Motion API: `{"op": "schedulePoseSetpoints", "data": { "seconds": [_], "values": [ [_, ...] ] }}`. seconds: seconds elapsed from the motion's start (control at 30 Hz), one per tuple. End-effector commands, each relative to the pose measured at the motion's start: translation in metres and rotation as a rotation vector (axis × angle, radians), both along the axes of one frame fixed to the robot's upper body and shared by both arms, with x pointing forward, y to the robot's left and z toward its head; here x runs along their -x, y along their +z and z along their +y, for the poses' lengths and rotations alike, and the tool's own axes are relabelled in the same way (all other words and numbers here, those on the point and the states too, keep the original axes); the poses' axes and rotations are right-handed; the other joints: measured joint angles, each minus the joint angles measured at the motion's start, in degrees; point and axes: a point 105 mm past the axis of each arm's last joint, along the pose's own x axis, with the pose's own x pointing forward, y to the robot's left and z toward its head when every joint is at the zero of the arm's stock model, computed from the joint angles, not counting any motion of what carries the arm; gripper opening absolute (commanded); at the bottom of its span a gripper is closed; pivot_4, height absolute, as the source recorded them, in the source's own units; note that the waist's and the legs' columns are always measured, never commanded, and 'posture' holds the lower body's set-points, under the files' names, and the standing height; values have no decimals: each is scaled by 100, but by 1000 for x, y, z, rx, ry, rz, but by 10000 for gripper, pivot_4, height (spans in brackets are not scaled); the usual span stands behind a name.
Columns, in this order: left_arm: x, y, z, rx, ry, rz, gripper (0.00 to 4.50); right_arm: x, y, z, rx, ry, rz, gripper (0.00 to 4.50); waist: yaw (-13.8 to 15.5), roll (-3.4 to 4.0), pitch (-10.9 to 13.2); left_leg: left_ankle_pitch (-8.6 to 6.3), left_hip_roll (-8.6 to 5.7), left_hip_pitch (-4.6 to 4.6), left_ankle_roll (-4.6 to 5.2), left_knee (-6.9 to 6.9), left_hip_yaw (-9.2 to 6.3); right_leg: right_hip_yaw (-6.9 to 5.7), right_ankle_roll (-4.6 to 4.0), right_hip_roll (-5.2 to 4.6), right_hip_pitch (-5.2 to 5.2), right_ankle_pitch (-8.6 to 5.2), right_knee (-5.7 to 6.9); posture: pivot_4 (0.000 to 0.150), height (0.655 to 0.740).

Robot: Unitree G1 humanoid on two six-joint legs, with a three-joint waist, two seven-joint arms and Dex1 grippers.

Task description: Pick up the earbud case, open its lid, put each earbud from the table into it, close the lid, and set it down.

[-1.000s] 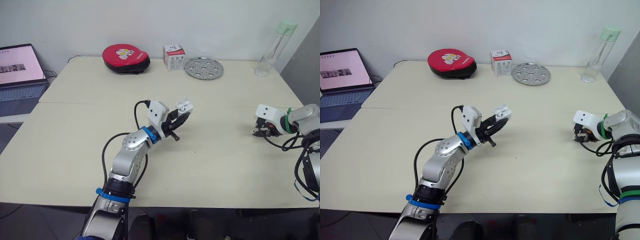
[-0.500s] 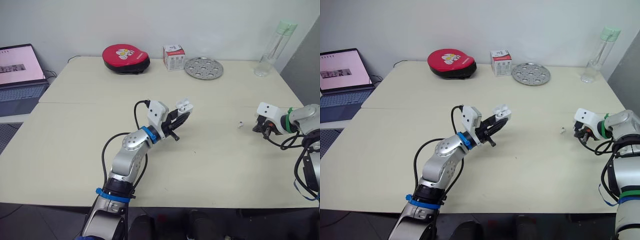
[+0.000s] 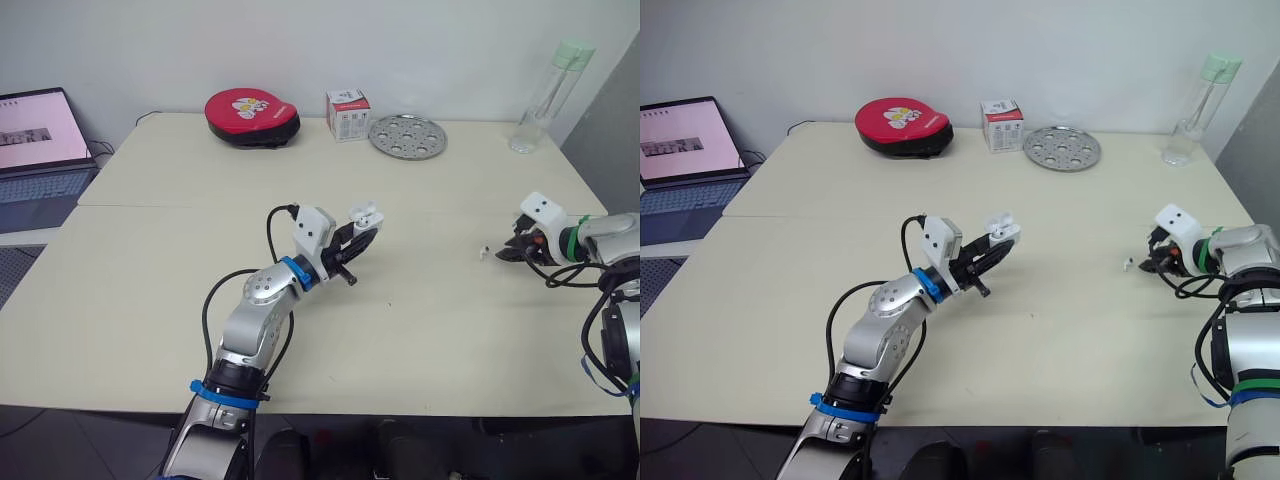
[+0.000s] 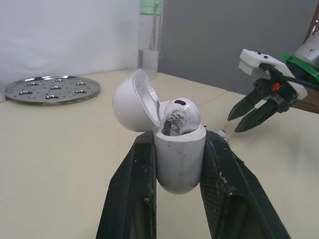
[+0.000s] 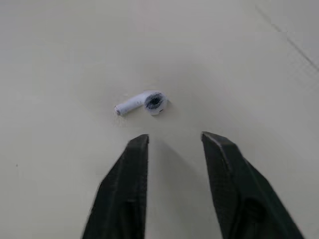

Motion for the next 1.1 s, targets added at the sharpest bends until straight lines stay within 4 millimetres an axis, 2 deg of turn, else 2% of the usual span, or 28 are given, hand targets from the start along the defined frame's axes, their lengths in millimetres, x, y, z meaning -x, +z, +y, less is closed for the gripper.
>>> {"op": "schedulePoseSetpoints", "data": {
  "seconds": [0.03,0.1,0.23,0.43,0.63,0.87,1.0,1.1],
  "values": [
    [4,16,-2,11,-7,-61,7623,-14,25,4,-177,-121,-111,30644,-3,0,0,0,1,0,0,0,1,1,0,0,0,0,0,1500,7400],
    [4,17,-2,9,-9,-62,7623,-15,22,10,-265,-159,-104,37361,-6,0,0,0,0,1,1,0,3,5,0,-1,0,0,1,1500,7400],
    [4,17,-4,7,-17,-61,7623,-22,15,9,-364,-297,-154,37361,1,0,0,0,0,1,0,1,0,2,0,0,-1,0,11,1500,7400],
    [6,18,-7,2,-33,-61,7623,-24,-6,17,-377,-386,-223,37361,4,0,0,0,-4,0,1,5,-3,2,3,0,-8,-1,40,1500,7400],
    [6,17,-5,-6,-32,-61,7623,-12,-19,30,-374,-442,-267,37361,2,1,-1,0,-2,1,1,7,-2,4,8,0,-14,-4,55,1500,7400],
    [7,16,-6,-10,-33,-60,7623,11,-39,46,-366,-529,-273,37361,-4,1,-3,0,0,5,2,5,-4,2,22,7,-15,-13,61,1500,7400],
    [7,15,-7,-11,-34,-57,7623,16,-46,52,-381,-571,-272,37361,-5,1,-4,-1,-2,7,2,5,-3,3,31,9,-15,-18,62,1500,7400],
    [5,16,-7,-12,-35,-58,7623,15,-49,53,-391,-576,-267,31314,-6,1,-4,-1,-3,6,3,5,-4,2,35,10,-14,-20,61,1500,7400]
  ]
}}
